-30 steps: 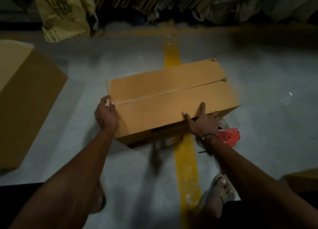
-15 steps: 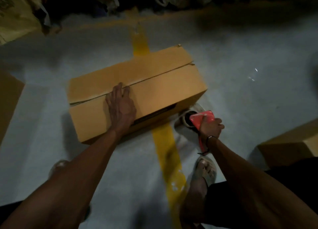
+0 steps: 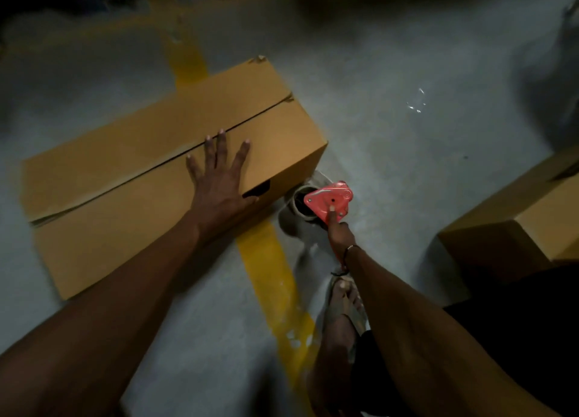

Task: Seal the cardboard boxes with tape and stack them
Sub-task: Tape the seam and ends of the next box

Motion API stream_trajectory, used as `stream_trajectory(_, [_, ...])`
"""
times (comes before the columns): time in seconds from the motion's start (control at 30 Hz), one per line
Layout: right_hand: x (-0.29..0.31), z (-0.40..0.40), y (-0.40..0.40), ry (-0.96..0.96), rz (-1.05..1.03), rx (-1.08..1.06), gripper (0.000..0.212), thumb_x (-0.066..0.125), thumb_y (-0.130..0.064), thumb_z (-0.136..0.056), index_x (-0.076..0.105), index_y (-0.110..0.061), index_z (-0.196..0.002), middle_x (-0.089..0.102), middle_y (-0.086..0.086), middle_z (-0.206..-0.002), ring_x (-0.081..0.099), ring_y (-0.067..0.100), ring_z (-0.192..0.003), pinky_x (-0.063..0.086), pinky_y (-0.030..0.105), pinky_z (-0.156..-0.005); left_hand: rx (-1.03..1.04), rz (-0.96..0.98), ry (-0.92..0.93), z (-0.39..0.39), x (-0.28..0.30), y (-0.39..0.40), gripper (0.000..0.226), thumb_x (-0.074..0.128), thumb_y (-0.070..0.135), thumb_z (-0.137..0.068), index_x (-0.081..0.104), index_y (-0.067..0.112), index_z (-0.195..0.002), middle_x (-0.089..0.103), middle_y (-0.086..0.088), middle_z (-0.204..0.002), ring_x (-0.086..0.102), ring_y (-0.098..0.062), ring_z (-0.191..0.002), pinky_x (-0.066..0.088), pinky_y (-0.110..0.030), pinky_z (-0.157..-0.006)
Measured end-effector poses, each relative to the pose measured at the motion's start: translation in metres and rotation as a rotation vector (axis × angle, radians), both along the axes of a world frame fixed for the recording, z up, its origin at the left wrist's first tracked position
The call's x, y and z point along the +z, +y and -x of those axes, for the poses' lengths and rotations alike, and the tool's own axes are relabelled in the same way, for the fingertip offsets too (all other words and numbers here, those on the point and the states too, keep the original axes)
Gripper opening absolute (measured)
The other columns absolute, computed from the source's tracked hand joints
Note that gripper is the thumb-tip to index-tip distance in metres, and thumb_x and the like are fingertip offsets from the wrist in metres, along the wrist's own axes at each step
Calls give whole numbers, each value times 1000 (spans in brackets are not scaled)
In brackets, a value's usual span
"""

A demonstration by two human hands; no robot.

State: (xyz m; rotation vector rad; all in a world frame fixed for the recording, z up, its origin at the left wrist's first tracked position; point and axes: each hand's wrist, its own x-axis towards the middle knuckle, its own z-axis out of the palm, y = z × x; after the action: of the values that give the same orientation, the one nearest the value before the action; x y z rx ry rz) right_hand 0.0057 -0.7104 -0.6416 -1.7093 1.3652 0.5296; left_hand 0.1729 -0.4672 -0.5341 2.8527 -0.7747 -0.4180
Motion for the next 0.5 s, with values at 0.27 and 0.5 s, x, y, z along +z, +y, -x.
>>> stream_trajectory(0.27, [34,8,-18,19,36,-223,119,-4,-90,-79,63,-7,-132,57,24,-139,52,41,-129,28,58,-116,37,60,67,15,9,13,119,75,68,-79,-6,42,-163,-36,1,-165,-32,-31,-152,-5,-76,-115])
stream_trajectory(0.5, [142,16,-33,-179,238,-399,92,1,-69,-99,78,-19,-103,67,20,-123,61,36,-115,38,40,-92,-19,6,127,63,26,39,115,69,79,-74,5,44,-163,-30,4,-168,-20,-30,-157,10,-77,-114])
